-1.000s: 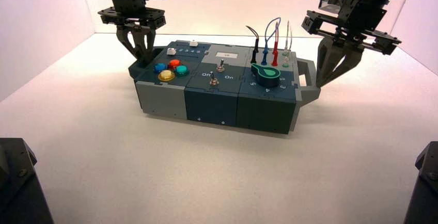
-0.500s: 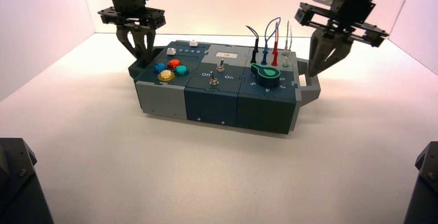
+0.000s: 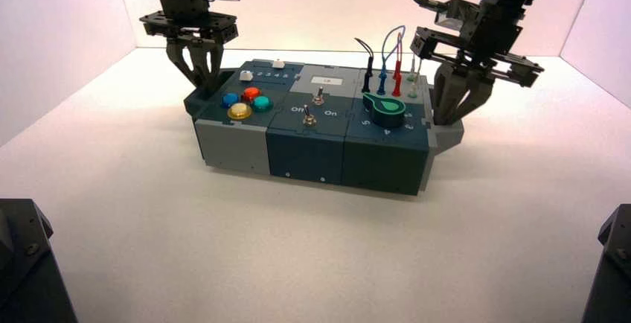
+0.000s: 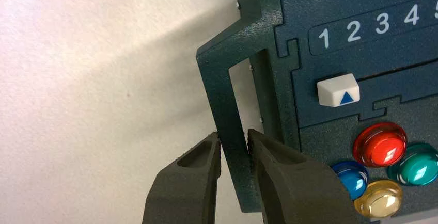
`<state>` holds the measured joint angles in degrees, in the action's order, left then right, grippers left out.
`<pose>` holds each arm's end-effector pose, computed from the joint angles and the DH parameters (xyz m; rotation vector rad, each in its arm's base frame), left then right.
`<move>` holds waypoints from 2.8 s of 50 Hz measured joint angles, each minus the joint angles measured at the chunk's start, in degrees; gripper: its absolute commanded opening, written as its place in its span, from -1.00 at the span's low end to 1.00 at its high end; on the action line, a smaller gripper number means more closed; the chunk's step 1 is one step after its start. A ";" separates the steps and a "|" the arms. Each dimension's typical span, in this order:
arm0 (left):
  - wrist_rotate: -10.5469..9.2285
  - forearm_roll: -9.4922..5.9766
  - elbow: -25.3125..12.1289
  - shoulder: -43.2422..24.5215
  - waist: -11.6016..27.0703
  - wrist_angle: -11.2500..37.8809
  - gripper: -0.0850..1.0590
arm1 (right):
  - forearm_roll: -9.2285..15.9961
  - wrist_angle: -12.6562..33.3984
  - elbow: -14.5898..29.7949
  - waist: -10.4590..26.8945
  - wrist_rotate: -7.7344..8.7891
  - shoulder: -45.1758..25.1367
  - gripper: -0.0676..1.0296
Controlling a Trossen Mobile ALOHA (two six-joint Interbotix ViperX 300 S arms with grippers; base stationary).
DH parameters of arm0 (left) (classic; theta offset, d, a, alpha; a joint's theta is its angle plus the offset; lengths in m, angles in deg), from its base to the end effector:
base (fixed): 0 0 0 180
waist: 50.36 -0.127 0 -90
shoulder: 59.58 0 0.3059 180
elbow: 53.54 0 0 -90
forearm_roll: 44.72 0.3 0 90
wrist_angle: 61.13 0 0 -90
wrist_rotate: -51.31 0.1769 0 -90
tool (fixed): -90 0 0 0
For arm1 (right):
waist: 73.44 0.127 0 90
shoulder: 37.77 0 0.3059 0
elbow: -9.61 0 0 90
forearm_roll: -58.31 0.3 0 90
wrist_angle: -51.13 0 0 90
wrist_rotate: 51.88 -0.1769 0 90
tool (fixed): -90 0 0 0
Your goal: Move the top slider to position 2.
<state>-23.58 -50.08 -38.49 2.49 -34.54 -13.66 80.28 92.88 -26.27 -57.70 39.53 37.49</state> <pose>0.3447 -0.1103 0.0163 0.3193 1.5460 -0.4281 0.2455 0.1150 0.0196 0.1863 1.6337 0.1965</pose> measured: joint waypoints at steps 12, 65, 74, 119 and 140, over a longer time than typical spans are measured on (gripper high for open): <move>0.00 0.26 1.49 0.97 2.02 0.53 -0.90 | -0.09 1.93 -1.76 -0.18 0.00 1.05 -0.92; 0.09 0.18 11.69 7.38 4.57 -0.70 -0.81 | -0.35 3.43 -5.01 0.00 -0.09 7.38 -0.92; 0.09 0.09 11.25 7.38 4.92 -0.79 -0.67 | -0.26 3.16 -4.48 0.18 -0.09 7.47 -0.92; 2.11 -0.18 7.47 6.68 9.67 -0.35 -0.24 | -0.26 4.75 -1.23 0.26 0.00 6.77 -0.92; 2.20 -0.35 5.98 7.12 9.58 -0.26 -0.12 | -0.26 5.19 -1.23 0.35 0.26 7.12 -0.92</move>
<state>-21.38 -50.43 -32.52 9.61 -24.96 -13.93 80.02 98.07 -27.50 -57.35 39.79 44.61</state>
